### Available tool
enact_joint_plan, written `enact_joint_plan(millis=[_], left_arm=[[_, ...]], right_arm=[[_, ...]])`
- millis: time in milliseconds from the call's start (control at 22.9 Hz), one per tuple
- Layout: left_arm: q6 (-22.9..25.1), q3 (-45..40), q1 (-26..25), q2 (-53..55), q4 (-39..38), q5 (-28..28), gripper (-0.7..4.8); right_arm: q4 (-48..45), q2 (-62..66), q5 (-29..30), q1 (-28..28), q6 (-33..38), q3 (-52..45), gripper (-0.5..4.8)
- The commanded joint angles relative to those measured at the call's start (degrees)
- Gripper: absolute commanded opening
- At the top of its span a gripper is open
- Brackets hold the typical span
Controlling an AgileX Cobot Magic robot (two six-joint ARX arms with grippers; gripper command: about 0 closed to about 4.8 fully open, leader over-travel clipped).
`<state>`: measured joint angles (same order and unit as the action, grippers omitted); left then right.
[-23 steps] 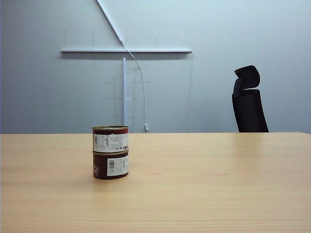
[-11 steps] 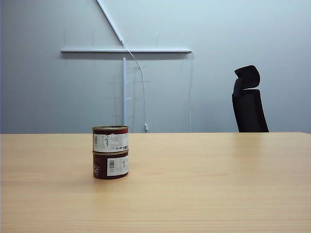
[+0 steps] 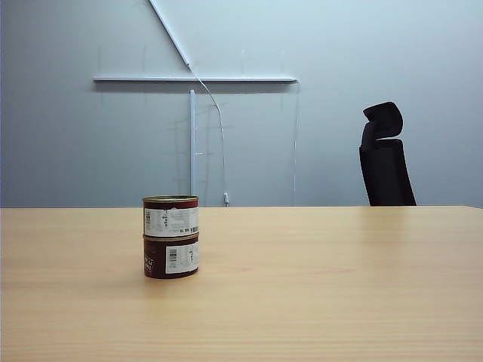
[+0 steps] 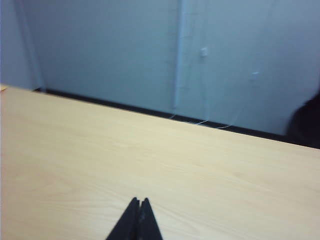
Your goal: Stack a can of tomatoes on the right onto the can of tomatoes on the left.
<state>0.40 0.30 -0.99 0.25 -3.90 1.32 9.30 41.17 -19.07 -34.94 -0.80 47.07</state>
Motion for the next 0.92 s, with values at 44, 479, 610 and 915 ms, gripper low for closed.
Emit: enact_joint_plan(millis=[44,479,610,915], left_arm=[[0.0,0.2,0.0,0.1,0.5,0.0,-0.04],[0.0,0.2,0.0,0.1,0.5,0.0,-0.04],[0.0,0.2,0.0,0.1,0.5,0.0,-0.04],[0.0,0.2,0.0,0.1,0.3,0.0,-0.04]], right_arm=[[-0.3,-4.6,4.2,5.1,-0.3,-5.4,-0.08],[-15.5,-29.9,21.8,28.0,2.7,-40.6,-0.08],[-15.6,-36.3,21.8,29.1,4.1,-44.9,-0.08],[-11.7,-41.2,21.6,29.6,4.2,-47.0,-0.08]])
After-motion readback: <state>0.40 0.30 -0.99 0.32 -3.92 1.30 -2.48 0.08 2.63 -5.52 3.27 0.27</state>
